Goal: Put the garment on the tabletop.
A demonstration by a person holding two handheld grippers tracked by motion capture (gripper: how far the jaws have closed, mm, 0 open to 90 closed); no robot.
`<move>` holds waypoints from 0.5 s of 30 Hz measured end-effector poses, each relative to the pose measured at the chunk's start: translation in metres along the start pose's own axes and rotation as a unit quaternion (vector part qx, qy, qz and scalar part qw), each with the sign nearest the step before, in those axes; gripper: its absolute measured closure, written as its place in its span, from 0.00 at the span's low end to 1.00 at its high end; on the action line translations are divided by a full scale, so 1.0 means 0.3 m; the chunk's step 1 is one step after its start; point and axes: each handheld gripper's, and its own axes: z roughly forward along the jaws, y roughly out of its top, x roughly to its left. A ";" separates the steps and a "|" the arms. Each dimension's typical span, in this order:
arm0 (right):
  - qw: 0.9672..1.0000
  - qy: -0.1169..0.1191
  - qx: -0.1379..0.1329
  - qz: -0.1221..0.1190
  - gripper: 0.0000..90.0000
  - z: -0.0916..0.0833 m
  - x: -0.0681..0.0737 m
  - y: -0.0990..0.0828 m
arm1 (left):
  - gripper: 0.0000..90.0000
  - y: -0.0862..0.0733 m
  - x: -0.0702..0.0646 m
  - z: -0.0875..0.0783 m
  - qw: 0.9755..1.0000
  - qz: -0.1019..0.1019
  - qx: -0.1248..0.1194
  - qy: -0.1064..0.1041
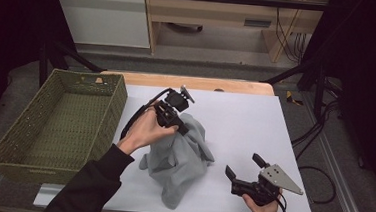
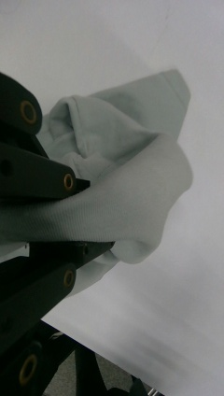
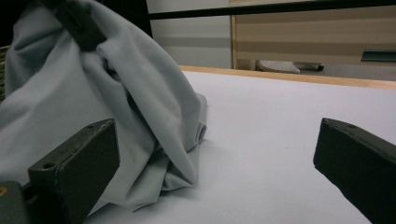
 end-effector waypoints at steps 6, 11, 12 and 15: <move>1.000 0.001 0.002 0.003 0.01 0.001 0.000 -0.002 | 0.88 -0.027 0.008 0.064 1.000 -0.002 0.004 -0.008; 1.000 0.002 0.001 0.003 0.01 0.002 -0.001 -0.002 | 0.85 -0.052 0.009 0.117 1.000 -0.002 0.010 -0.017; 1.000 0.000 0.002 -0.001 0.01 0.003 -0.002 -0.003 | 0.85 -0.058 0.010 0.130 1.000 -0.001 0.013 -0.018; 1.000 0.004 -0.003 0.015 0.01 0.006 0.005 -0.003 | 0.80 -0.064 0.013 0.143 1.000 0.001 0.012 -0.019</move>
